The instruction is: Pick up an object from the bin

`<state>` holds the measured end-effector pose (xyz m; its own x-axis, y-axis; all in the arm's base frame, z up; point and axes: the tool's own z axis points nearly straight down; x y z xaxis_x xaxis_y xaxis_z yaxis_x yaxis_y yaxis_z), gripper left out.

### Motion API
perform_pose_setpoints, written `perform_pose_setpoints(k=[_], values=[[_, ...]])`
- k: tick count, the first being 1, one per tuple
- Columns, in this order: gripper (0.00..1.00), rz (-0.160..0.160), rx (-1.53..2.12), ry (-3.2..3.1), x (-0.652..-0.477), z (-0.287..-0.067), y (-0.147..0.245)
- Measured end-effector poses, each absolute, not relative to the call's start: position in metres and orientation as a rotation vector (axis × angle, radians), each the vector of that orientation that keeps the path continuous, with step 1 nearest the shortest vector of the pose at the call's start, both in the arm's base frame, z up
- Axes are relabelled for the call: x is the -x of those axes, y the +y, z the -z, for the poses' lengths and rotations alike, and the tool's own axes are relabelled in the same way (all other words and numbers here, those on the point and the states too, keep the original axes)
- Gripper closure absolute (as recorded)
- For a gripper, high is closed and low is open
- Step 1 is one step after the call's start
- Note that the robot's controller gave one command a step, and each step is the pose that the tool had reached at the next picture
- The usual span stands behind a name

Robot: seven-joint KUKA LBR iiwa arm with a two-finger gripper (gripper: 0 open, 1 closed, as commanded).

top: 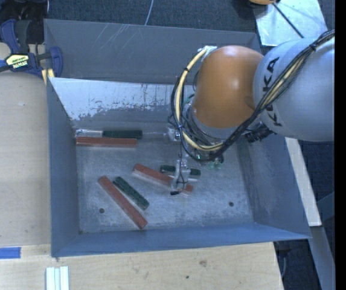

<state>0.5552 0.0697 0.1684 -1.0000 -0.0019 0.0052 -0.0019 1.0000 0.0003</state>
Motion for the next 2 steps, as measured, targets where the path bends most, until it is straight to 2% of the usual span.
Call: perform_pose_setpoints(k=[1,2], values=[[0.0,0.003,0.001,-3.15,-0.558,-0.169,0.068],[0.0,0.002,0.041,-3.148,-0.559,-0.077,0.043]])
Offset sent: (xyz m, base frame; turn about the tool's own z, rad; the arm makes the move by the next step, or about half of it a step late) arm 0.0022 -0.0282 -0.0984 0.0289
